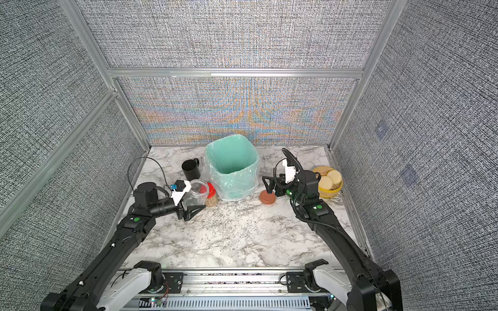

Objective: Empty moldy peanuts from jars
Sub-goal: Place the jar at the center of the board.

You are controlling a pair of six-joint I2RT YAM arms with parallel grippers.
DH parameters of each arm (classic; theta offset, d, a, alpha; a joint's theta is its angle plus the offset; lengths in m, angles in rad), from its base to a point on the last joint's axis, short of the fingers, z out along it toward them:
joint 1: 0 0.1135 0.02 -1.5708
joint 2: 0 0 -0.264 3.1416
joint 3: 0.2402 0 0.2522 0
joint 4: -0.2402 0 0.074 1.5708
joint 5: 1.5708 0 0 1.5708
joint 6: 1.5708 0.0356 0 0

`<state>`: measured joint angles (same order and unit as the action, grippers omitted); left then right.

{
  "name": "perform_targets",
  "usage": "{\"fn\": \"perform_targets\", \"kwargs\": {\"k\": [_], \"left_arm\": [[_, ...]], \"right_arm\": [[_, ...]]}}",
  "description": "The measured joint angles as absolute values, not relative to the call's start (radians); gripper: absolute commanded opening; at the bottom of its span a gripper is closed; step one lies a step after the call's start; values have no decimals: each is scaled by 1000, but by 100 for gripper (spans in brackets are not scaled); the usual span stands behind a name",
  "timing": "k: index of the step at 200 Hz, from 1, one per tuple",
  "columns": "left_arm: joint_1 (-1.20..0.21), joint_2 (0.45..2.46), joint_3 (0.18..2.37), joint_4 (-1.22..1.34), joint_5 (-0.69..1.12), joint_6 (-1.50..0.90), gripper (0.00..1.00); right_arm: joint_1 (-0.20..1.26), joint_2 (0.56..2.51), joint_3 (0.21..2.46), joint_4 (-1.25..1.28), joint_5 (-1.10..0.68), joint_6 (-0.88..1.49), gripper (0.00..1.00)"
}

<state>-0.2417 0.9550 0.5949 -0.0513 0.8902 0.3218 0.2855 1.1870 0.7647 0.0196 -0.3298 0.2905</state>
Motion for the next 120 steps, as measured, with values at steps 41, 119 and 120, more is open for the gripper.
{"fn": "perform_targets", "kwargs": {"k": [41, 119, 120], "left_arm": [[-410, 1075, 547, 101, 868, 311, 0], [-672, 1336, 626, 283, 720, 374, 0], [-673, 1338, 626, 284, 720, 375, 0]], "right_arm": [[348, 1126, 856, -210, -416, 205, 93], [440, 1153, 947, -475, -482, 182, 85], [442, 1155, 947, -477, -483, 183, 85]]}}
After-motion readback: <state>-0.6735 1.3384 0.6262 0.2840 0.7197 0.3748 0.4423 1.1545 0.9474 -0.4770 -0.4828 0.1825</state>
